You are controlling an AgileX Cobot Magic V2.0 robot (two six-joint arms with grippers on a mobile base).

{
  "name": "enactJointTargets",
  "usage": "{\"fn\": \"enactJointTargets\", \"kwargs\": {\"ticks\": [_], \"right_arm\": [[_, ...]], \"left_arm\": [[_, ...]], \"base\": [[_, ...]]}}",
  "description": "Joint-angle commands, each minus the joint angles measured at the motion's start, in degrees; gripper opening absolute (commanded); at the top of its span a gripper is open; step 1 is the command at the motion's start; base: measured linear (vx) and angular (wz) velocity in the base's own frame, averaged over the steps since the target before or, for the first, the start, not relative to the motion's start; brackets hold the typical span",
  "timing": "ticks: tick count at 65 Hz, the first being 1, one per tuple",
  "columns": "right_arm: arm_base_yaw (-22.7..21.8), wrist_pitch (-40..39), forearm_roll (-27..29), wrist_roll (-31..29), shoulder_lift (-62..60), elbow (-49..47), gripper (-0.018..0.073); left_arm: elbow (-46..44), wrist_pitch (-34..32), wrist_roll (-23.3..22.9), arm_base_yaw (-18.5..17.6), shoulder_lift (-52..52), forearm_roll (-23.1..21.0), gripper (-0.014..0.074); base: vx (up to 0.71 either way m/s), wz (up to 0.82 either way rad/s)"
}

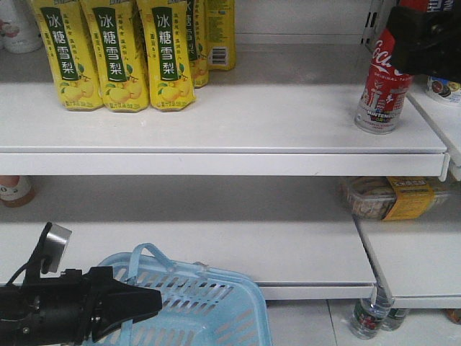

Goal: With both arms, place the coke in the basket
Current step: 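Close the right gripper around the Coca-Cola bottle's neck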

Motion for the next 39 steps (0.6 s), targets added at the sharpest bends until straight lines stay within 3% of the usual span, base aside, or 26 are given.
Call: {"fn": "enactJointTargets", "kwargs": {"ticks": [1,13,20,30,39], "right_arm": [[0.0,-4.96,-0.11,-0.25,2.22,-4.87,0.0518],[0.0,-2.48,-0.11,-0.25,7.26,-10.39,0.0452],[0.0,-0.01,-0.11,-0.25,7.95,-12.11,0.0291],[0.05,2.41,-0.11,-0.25,6.6,-12.36,-0.0017],[0.05,5.44,-0.11,-0.25,4.25,-12.36,-0.001]], "left_arm": [[-1.31,4.03,0.36,-0.16,-1.41,-5.43,-0.0006],[-1.31,4.03,0.36,-0.16,-1.41,-5.43,-0.0006],[-1.31,4.03,0.36,-0.16,-1.41,-5.43,-0.0006],[-1.31,4.03,0.36,-0.16,-1.41,-5.43,-0.0006],[-1.31,4.03,0.36,-0.16,-1.41,-5.43,-0.0006]], "base": [[0.0,0.0],[0.0,0.0],[0.0,0.0],[0.0,0.0],[0.0,0.0]]}}
